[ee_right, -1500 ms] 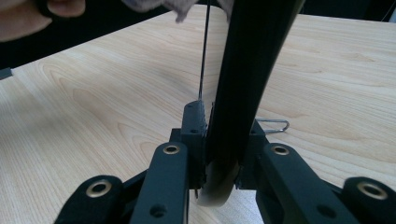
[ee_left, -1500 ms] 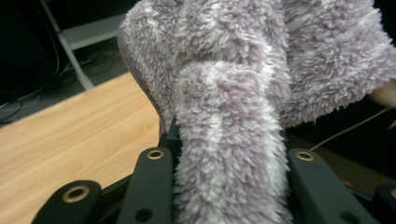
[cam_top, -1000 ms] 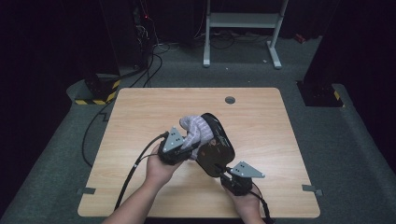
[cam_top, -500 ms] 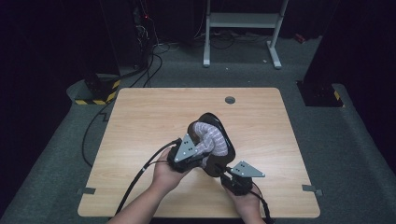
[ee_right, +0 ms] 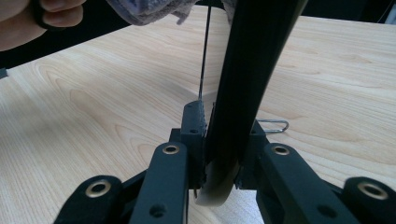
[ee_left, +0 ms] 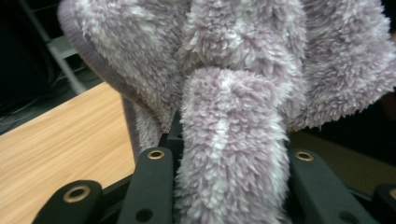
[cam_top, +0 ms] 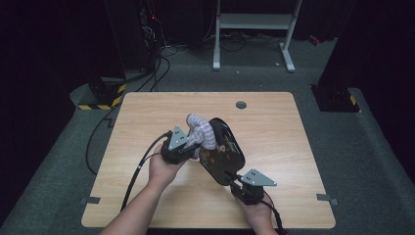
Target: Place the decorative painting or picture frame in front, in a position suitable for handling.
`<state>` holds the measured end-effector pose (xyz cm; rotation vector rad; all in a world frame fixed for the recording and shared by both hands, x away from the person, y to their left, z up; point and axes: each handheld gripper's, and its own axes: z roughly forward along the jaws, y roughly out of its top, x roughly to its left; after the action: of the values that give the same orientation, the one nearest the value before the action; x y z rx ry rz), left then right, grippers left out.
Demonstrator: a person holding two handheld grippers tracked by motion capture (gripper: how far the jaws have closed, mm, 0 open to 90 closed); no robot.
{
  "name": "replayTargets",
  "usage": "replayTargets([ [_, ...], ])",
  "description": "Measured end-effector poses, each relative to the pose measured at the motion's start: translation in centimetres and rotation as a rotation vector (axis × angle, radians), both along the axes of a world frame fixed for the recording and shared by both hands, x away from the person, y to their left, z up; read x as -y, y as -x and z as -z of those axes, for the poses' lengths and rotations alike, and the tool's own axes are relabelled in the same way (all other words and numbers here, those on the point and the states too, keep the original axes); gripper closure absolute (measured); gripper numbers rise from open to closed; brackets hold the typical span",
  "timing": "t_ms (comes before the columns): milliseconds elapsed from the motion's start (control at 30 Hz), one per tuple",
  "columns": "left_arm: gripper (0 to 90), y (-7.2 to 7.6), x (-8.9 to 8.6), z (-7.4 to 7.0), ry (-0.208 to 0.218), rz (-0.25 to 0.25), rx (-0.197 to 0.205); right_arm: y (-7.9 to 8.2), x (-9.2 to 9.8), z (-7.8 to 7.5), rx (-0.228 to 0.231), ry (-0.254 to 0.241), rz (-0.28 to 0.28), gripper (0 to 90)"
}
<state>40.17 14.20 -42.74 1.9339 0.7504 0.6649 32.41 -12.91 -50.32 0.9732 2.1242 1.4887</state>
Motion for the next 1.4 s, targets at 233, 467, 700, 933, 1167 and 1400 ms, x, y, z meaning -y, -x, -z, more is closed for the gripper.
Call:
replayTargets([
  [233,66.6,0.0,-0.5,0.0,-0.007,-0.019,-0.008,0.0,0.0,0.0,-0.001,0.0,-0.001,77.8],
  [467,67.0,3.2,2.1,-0.5,-0.01,0.098,0.04,0.0,0.0,0.0,-0.003,-0.001,-0.002,77.8],
  [700,67.0,6.6,5.5,-1.3,-0.052,0.22,0.094,0.0,0.1,0.0,-0.006,-0.003,-0.003,77.9],
  [933,66.9,7.9,7.0,-1.1,-0.074,0.273,0.104,0.0,0.2,0.0,-0.01,-0.004,-0.006,77.9],
  [1167,66.9,6.7,6.1,-0.4,-0.067,0.253,0.08,-0.1,0.1,0.0,-0.008,-0.008,-0.006,77.9],
  [1400,67.0,4.5,4.2,-0.3,-0.038,0.195,0.048,-0.1,0.1,0.0,-0.006,-0.008,-0.005,78.0],
])
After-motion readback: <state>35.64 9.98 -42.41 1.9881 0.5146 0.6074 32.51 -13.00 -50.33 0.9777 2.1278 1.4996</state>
